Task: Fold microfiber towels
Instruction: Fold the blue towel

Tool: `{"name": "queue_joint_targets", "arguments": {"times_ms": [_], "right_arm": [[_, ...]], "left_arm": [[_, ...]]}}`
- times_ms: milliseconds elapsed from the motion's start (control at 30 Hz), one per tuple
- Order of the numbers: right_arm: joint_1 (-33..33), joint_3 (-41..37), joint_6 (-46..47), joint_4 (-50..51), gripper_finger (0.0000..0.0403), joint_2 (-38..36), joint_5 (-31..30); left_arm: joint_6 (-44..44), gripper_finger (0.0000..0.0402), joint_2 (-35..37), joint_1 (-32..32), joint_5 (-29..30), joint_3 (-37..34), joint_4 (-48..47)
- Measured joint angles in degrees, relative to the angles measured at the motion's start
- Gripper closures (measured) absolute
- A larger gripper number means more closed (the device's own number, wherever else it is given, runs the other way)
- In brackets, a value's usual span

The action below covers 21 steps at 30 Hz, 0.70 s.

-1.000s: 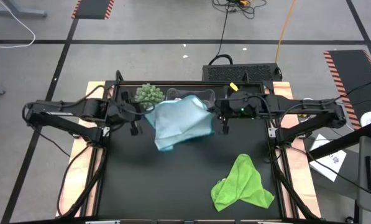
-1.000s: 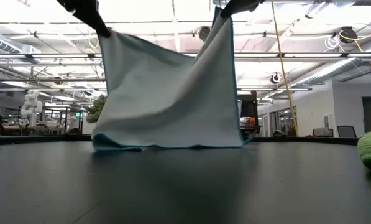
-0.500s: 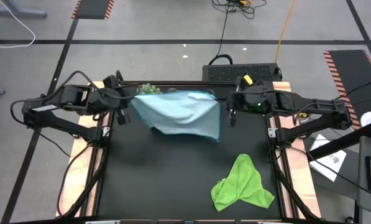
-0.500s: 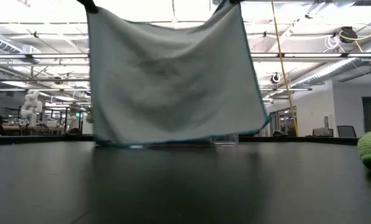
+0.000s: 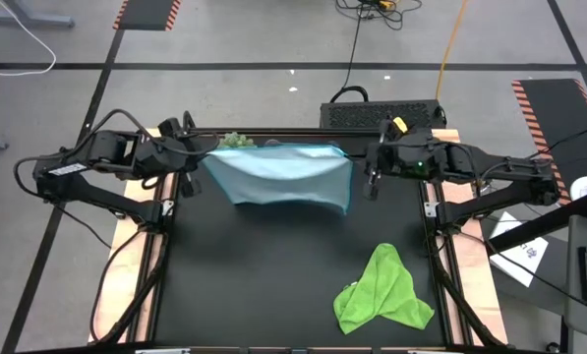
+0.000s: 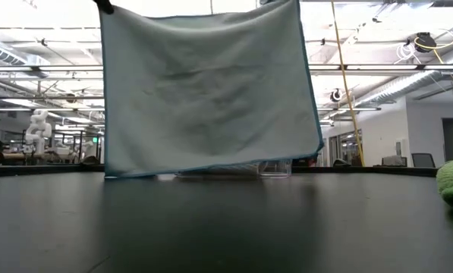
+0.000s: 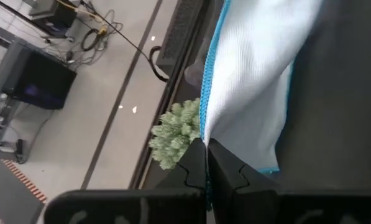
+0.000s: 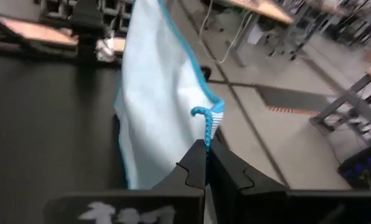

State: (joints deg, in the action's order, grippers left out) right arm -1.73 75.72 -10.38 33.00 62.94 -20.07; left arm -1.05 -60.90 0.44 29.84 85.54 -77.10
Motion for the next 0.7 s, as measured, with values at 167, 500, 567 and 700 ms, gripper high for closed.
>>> {"name": "queue_joint_targets", "arguments": {"times_ms": [167,500,567,700], "right_arm": [[2.08,-2.49,3.77,1.98,0.0403,0.48,2.27],[9.81,-14.07,11.42,-1.91,0.0403,0.57,2.22],[11.99,-15.62,12.88,-3.15,0.0403,0.52,2.12],[16.56,-19.27,15.83,-6.64,0.0403,0.54,2.03]], "left_arm": [[-3.18,0.0401,0.04,-2.44,-2.61,-0.55,-0.71],[-13.83,0.0401,-0.7,-15.06,-10.26,-3.59,0.05],[-16.42,0.0401,-0.51,-18.55,-10.94,-5.4,1.87],[-21.55,0.0401,-0.66,-25.45,-11.99,-10.56,6.41]]}}
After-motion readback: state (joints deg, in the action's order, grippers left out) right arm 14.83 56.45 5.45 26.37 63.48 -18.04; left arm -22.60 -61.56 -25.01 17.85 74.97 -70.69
